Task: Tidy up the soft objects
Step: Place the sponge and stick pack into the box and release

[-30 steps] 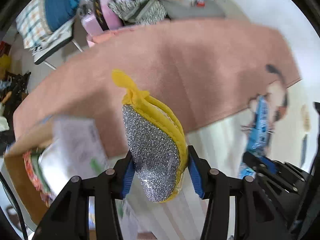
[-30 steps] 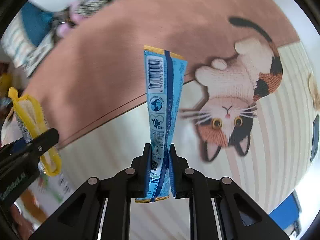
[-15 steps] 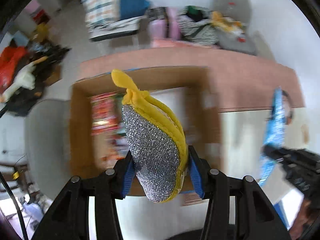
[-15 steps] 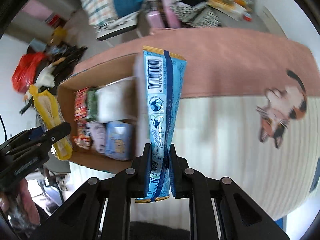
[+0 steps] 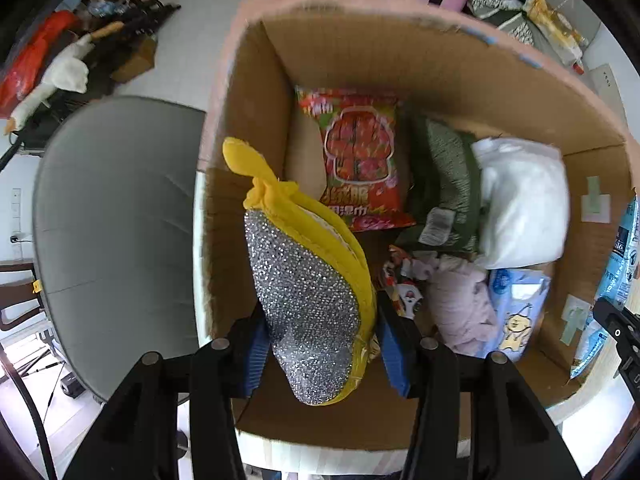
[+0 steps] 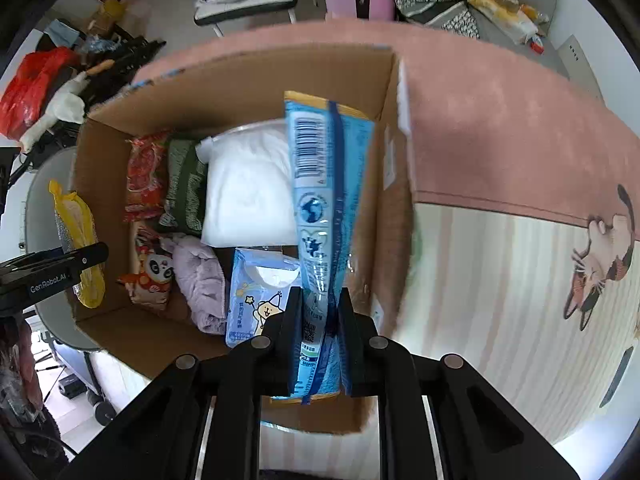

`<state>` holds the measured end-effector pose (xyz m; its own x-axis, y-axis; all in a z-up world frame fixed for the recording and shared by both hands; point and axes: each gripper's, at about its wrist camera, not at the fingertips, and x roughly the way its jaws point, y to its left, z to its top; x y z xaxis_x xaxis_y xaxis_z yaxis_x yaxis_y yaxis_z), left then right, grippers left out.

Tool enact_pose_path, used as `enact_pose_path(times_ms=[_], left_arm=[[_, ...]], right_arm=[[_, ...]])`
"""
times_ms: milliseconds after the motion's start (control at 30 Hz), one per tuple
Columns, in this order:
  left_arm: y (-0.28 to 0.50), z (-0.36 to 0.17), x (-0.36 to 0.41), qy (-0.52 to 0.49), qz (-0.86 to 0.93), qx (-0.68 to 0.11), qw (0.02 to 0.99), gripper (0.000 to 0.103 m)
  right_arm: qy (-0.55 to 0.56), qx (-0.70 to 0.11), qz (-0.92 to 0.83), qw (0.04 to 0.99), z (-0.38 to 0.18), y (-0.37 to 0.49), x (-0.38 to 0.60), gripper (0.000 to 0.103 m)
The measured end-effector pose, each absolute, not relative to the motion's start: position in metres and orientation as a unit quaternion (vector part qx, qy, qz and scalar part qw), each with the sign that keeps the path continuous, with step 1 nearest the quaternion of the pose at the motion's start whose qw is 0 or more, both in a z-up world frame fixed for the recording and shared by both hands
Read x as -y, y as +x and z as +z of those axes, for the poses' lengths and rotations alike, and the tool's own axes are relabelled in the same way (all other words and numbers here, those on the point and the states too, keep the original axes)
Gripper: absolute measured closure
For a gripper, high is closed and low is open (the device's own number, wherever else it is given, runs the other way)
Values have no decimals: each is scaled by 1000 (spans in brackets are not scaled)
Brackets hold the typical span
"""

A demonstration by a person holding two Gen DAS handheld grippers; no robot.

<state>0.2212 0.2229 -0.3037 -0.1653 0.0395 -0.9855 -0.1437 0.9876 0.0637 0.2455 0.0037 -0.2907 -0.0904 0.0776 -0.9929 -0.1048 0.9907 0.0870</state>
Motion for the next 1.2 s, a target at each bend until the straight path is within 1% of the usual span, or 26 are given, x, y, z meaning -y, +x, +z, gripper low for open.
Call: enact_pose_path(times_ms=[133, 200, 233, 267, 300, 333, 400, 433, 467, 533, 600, 633, 667, 933, 1033, 1200], left_arm=[[225, -325, -228, -37, 72, -769, 634, 54], [223, -331, -230, -46, 66, -777, 624, 53], [222, -333, -231, -55, 63, -781, 619, 51], [220, -334, -233, -61, 61, -782, 618, 43], [218, -334, -234, -67, 59, -780, 620, 37], [217, -332, -234, -67, 57, -775, 625, 26], [213, -326, -235, -75, 54, -766, 636, 23], [212, -323, -233, -75, 53, -763, 640, 17], [210, -321, -231, -76, 49, -761, 643, 10], [205, -314, -226, -74, 51, -752, 653, 3], [200, -307, -220, -67, 53, -743, 664, 3], [197, -304, -217, -68, 55, -739, 668, 3], [196, -300, -218, -69, 56, -737, 670, 3], [172, -273, -203, -67, 73, -705, 702, 3], [164, -249, -201, -56, 77, -683, 724, 3], [139, -200, -182, -44, 70, -647, 758, 3]], right_arm=[[-24, -744, 58, 665, -308, 245, -9, 86], [-35, -752, 52, 656, -316, 245, -13, 80], [-39, -754, 53, 654, -318, 245, -15, 66], [-41, -755, 55, 652, -320, 245, -17, 41], [-35, -755, 60, 652, -319, 245, -18, 33], [-24, -756, 68, 651, -318, 244, -20, 26], [-29, -752, 62, 655, -314, 242, -24, 17], [-33, -748, 58, 660, -312, 241, -26, 8], [-35, -746, 59, 663, -310, 240, -28, 7], [-31, -745, 57, 664, -307, 237, -30, 7], [-31, -740, 55, 669, -302, 233, -32, 5], [-32, -738, 52, 672, -301, 231, -32, 0], [-32, -736, 50, 675, -297, 232, -32, 0], [-15, -715, 27, 698, -279, 208, -14, 0], [-10, -703, 23, 711, -263, 197, -6, 0], [-8, -665, 22, 746, -215, 173, 3, 0]])
